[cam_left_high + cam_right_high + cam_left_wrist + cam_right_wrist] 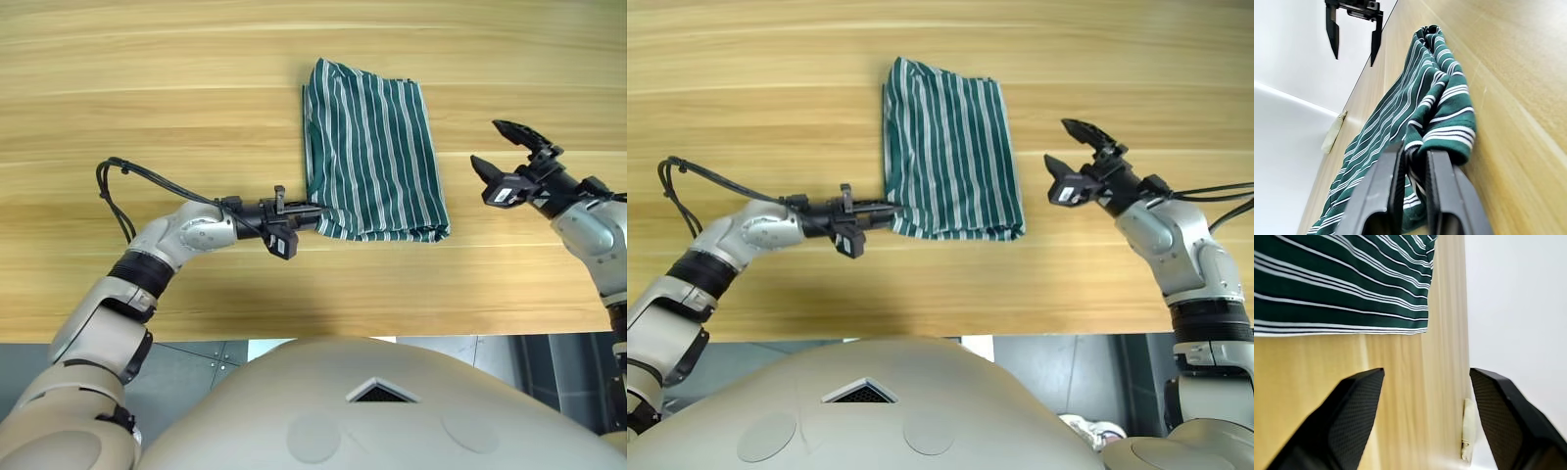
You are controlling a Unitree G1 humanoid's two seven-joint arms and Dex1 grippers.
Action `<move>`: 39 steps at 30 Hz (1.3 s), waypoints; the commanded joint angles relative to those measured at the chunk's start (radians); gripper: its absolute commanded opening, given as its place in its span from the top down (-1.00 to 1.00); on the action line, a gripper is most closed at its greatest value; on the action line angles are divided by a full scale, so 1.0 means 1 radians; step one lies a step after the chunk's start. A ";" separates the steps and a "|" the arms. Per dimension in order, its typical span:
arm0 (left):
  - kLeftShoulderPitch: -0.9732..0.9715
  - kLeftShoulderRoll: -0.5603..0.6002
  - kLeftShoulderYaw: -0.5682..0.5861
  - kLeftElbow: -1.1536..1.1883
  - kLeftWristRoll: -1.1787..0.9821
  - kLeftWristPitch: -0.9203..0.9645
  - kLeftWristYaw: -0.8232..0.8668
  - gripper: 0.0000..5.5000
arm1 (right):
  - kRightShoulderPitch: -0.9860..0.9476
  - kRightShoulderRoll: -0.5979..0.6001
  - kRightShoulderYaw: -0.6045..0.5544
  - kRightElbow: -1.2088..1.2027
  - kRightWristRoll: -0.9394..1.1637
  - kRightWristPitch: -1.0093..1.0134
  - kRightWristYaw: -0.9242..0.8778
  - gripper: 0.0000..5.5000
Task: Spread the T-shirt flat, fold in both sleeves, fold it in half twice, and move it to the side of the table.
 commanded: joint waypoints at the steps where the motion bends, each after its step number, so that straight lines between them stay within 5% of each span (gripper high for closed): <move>1: 0.187 0.103 -0.038 0.049 0.050 0.085 -0.086 0.90 | 0.165 -0.058 0.013 -0.106 0.000 0.001 0.089 -0.18; 9: 0.290 0.115 -0.022 -0.031 -0.012 0.150 -0.090 0.99 | 0.332 -0.069 0.020 -0.277 0.040 -0.008 0.166 -0.18; 20: 0.261 0.079 -0.030 0.008 0.016 0.176 -0.066 0.99 | 0.237 -0.004 0.141 -0.224 0.031 -0.048 0.192 -0.18; 37: 0.279 0.098 -0.011 0.026 0.020 0.189 -0.039 0.99 | 0.174 -0.026 0.127 -0.084 -0.032 -0.083 0.116 -0.18; 39: 0.279 0.097 -0.012 0.026 0.021 0.187 -0.039 0.99 | 0.166 -0.019 0.141 -0.077 -0.035 -0.093 0.118 -0.05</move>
